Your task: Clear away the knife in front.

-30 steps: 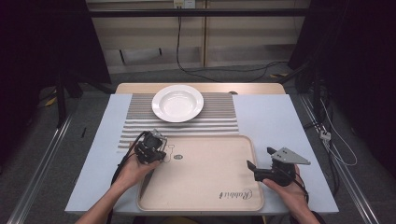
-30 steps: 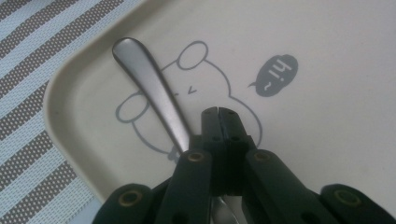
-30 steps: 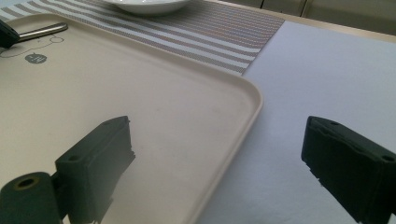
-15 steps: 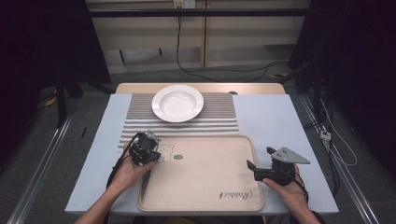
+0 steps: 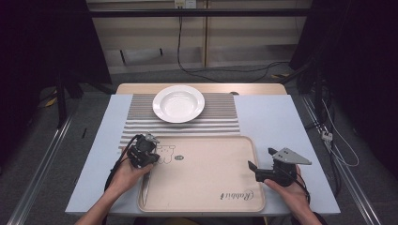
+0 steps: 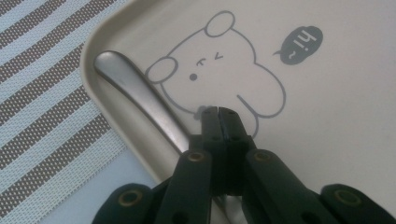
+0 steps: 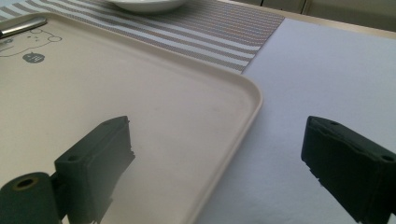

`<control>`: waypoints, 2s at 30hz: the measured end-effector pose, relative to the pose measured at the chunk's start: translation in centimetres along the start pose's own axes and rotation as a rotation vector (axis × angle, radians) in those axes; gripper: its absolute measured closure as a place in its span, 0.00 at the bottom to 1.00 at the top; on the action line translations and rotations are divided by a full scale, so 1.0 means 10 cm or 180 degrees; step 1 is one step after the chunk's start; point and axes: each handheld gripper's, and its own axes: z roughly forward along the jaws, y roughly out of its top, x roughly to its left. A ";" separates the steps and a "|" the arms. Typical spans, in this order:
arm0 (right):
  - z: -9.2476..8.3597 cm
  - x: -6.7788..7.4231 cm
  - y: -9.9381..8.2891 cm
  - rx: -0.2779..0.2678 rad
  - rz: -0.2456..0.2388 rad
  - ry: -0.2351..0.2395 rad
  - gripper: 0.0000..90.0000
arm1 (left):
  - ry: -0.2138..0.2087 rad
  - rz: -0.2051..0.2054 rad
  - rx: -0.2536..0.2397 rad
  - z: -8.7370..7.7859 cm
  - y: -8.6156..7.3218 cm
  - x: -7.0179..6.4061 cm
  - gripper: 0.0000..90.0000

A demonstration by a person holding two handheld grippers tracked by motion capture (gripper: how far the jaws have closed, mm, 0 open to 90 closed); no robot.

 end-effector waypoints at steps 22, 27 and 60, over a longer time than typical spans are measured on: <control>-0.01 0.00 0.00 -0.0005 0.0005 -0.0015 0.09 | 0.0102 -0.0067 -0.0896 -0.18 -0.04 0.01 0.63; -0.01 -0.02 -0.01 -0.0001 0.0026 -0.0020 0.09 | 0.0130 -0.0169 -0.1155 -0.26 -0.02 0.03 0.33; -0.07 -0.03 -0.04 -0.0007 0.0059 -0.0125 0.09 | 0.0233 -0.0581 -0.1419 -0.58 -0.74 -0.03 0.06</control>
